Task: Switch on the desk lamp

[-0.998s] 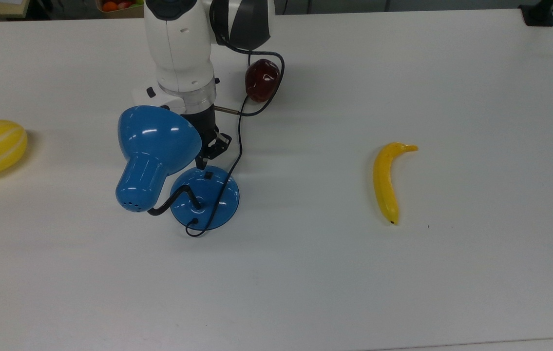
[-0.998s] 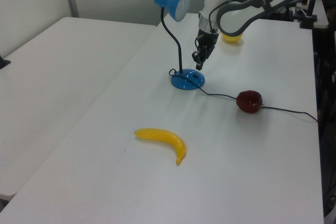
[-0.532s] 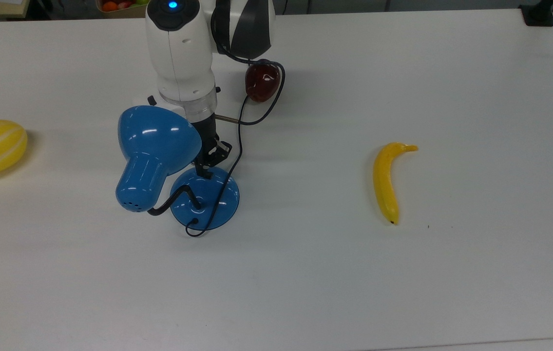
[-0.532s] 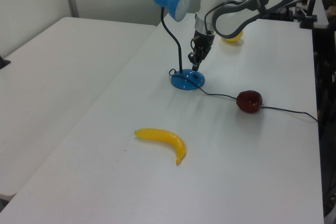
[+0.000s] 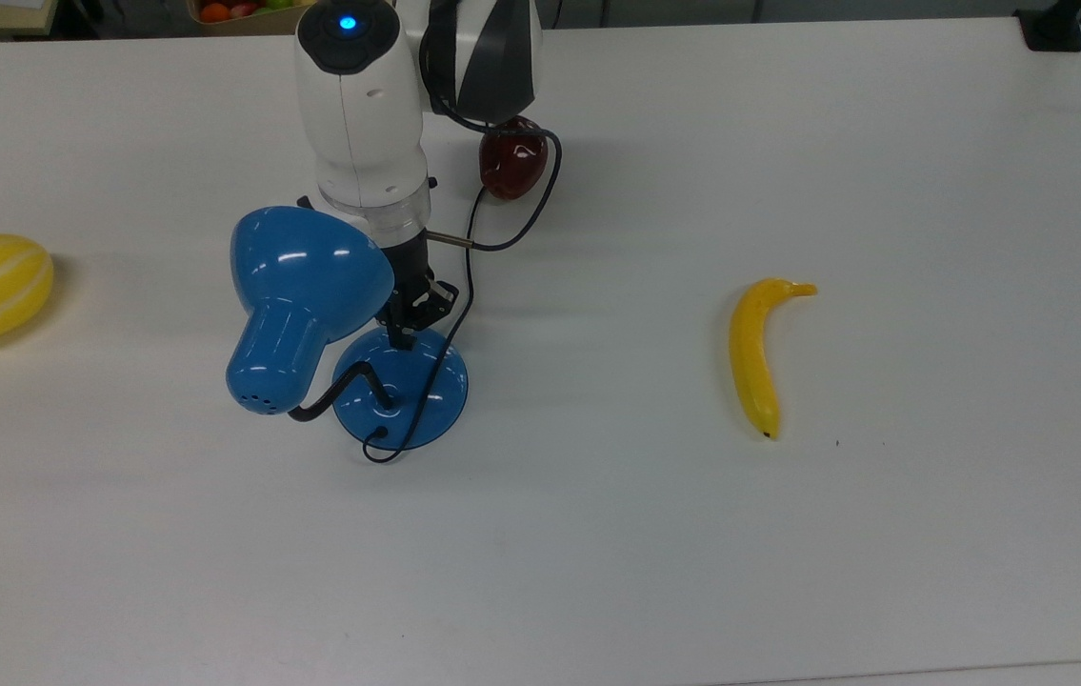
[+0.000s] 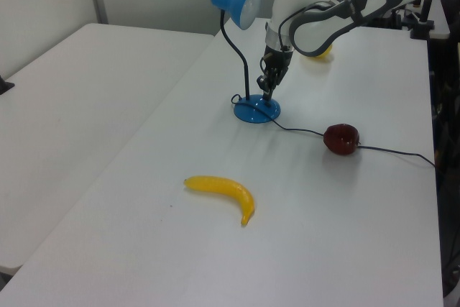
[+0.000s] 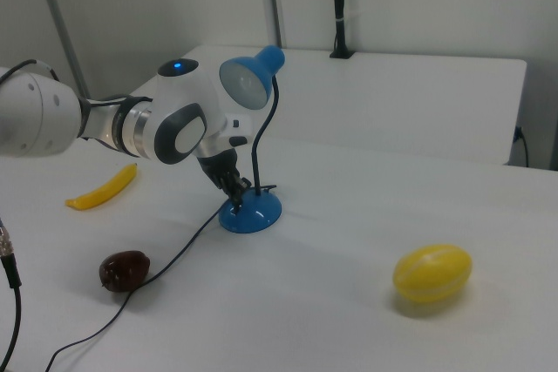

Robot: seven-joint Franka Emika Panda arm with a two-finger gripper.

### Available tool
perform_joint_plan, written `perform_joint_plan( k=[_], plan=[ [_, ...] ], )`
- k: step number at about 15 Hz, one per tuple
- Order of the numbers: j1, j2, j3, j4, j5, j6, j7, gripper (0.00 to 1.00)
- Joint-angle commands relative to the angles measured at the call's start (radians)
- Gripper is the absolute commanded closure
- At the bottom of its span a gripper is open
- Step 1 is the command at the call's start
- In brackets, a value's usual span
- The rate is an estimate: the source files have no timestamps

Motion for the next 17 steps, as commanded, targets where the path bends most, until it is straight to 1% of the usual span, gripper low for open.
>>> perform_joint_plan(
  k=[1,3,7,10,14,17],
  plan=[
    [0.012,0.023,-0.002,0.009,-0.018,0.013,0.028,1.00],
    [0.017,0.029,-0.002,0.009,-0.021,0.017,0.040,1.00],
    [0.017,0.060,-0.002,0.030,-0.070,0.035,0.101,1.00],
    [0.019,0.072,-0.002,0.030,-0.092,0.053,0.123,1.00],
    [0.019,0.066,-0.002,0.030,-0.093,0.053,0.123,1.00],
    [0.019,0.034,-0.002,0.022,-0.093,0.049,0.122,1.00]
  ],
)
